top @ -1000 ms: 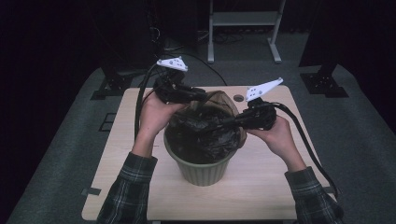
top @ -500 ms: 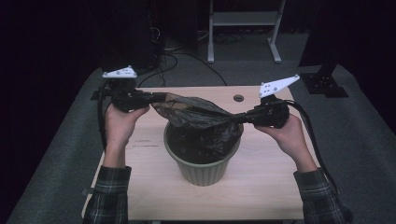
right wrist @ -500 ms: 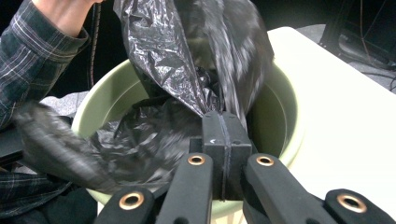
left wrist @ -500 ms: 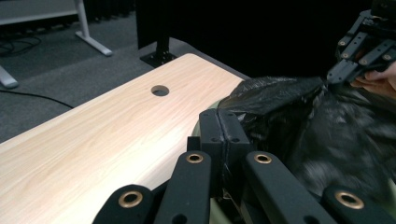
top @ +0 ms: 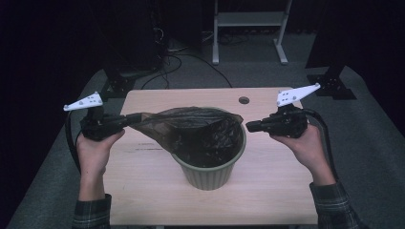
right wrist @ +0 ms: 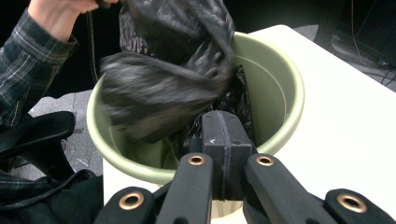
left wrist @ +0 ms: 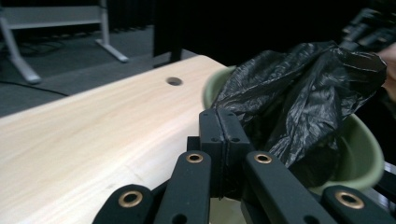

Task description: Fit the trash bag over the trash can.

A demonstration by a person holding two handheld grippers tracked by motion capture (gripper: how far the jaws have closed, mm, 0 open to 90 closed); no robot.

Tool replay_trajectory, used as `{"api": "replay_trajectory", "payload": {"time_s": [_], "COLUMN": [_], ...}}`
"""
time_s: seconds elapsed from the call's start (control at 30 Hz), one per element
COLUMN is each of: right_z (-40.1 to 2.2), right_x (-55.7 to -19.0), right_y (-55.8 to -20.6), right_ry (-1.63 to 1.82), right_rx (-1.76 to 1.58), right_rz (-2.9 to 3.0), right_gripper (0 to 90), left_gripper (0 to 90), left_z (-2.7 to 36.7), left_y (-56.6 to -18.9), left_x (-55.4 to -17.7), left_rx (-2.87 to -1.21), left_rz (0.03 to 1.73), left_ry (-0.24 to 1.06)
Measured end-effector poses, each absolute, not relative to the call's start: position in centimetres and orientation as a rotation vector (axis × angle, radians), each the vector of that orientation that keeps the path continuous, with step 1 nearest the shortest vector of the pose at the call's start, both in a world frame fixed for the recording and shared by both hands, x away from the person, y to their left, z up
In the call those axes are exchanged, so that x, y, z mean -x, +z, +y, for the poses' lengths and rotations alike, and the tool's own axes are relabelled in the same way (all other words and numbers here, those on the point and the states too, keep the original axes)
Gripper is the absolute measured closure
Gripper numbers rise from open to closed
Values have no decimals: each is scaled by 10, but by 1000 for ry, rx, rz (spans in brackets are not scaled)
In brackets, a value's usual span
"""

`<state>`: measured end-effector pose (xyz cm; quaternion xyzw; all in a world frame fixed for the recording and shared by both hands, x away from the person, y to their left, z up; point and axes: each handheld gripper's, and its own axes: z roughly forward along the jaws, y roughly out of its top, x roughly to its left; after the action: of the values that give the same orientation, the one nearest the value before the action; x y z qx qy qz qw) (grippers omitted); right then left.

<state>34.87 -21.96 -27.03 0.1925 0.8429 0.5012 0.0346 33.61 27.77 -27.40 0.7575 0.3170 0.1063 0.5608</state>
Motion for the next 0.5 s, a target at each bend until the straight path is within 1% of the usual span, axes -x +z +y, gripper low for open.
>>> {"api": "replay_trajectory", "payload": {"time_s": [0.03,0.07,0.13,0.17,0.2,0.23,0.27,0.37,0.47,0.5], "right_z": [-219,-216,-213,-212,-211,-211,-210,-206,-193,-190], "right_x": [-349,-349,-350,-350,-351,-351,-351,-351,-357,-361], "right_y": [-270,-269,-266,-263,-258,-258,-255,-247,-250,-253], "right_ry": [1550,1573,1594,1610,1648,1648,1667,1698,1642,1614], "right_rx": [-590,-587,-592,-594,-594,-594,-588,-563,-577,-594], "right_rz": [2587,2575,2541,2526,2495,2495,2487,2474,2510,2520], "right_gripper": [894,782,741,697,679,679,653,618,597,652], "left_gripper": [895,866,861,861,861,861,861,861,861,861], "left_z": [275,273,269,267,266,264,262,258,256,256], "left_y": [-277,-278,-279,-279,-279,-279,-279,-278,-279,-279], "left_x": [-336,-336,-337,-337,-338,-339,-340,-343,-346,-347], "left_rx": [-1787,-1793,-1793,-1795,-1797,-1800,-1799,-1802,-1800,-1803], "left_rz": [741,738,731,729,726,722,721,716,710,709], "left_ry": [242,240,234,230,230,229,228,224,220,221]}}
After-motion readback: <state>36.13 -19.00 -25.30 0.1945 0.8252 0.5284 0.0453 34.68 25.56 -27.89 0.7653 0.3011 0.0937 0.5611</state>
